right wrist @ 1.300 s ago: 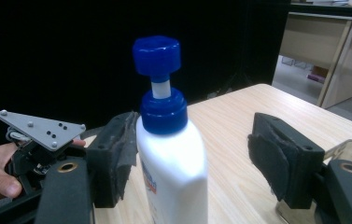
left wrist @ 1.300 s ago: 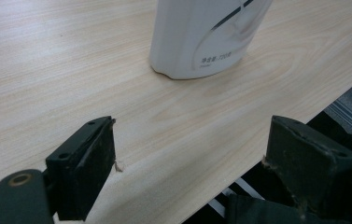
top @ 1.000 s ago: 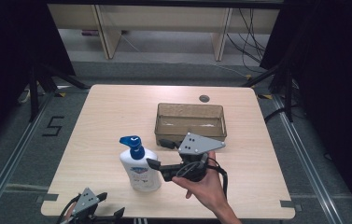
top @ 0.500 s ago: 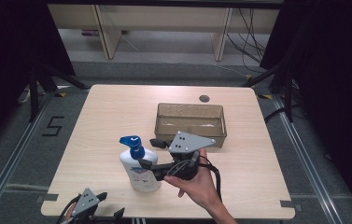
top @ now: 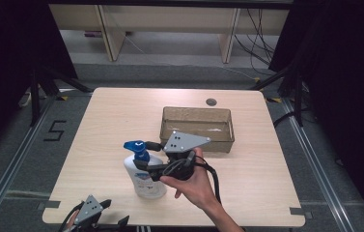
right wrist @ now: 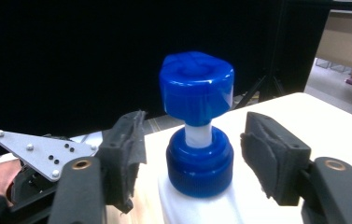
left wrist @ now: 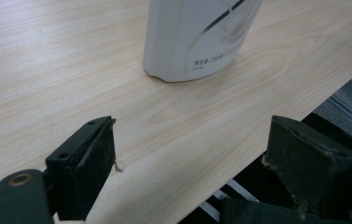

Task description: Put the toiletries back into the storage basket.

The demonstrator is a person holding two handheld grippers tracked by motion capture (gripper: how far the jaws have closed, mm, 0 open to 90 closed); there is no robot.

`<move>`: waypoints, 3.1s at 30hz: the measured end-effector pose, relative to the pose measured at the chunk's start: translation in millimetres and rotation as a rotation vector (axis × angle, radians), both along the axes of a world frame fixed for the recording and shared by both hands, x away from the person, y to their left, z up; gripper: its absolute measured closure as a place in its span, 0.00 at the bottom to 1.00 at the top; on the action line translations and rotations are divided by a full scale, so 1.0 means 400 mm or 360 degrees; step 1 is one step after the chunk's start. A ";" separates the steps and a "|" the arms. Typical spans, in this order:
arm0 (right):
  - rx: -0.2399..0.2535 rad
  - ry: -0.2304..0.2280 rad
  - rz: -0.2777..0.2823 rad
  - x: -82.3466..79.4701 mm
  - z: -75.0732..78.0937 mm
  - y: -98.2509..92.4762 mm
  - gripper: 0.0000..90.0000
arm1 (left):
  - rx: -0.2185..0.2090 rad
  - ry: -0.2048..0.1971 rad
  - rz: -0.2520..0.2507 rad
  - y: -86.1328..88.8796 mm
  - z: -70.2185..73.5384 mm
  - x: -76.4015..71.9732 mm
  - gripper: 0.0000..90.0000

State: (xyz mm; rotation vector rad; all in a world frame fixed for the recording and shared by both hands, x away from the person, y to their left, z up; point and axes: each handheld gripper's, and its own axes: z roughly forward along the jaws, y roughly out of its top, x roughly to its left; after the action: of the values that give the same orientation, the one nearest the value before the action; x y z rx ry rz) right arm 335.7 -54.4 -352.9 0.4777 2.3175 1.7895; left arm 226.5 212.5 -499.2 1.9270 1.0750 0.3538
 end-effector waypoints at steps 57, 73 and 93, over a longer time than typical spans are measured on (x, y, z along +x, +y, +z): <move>0.0110 0.0006 -0.0121 0.071 0.073 -0.070 0.69 | -0.0026 0.0029 0.0003 0.002 0.002 -0.001 0.17; 0.0117 -0.0020 -0.0298 0.081 0.130 -0.174 0.69 | -0.0013 0.0031 0.0003 0.002 0.001 -0.001 0.17; 0.0159 -0.0057 -0.0534 0.142 0.195 -0.291 0.69 | -0.0010 0.0033 -0.0004 -0.003 -0.002 -0.001 0.17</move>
State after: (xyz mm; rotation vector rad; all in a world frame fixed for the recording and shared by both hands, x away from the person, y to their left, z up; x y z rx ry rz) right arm 392.6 -170.8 -274.8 0.7902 1.9872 1.7365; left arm 226.2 211.5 -500.0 1.9299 1.0861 0.3290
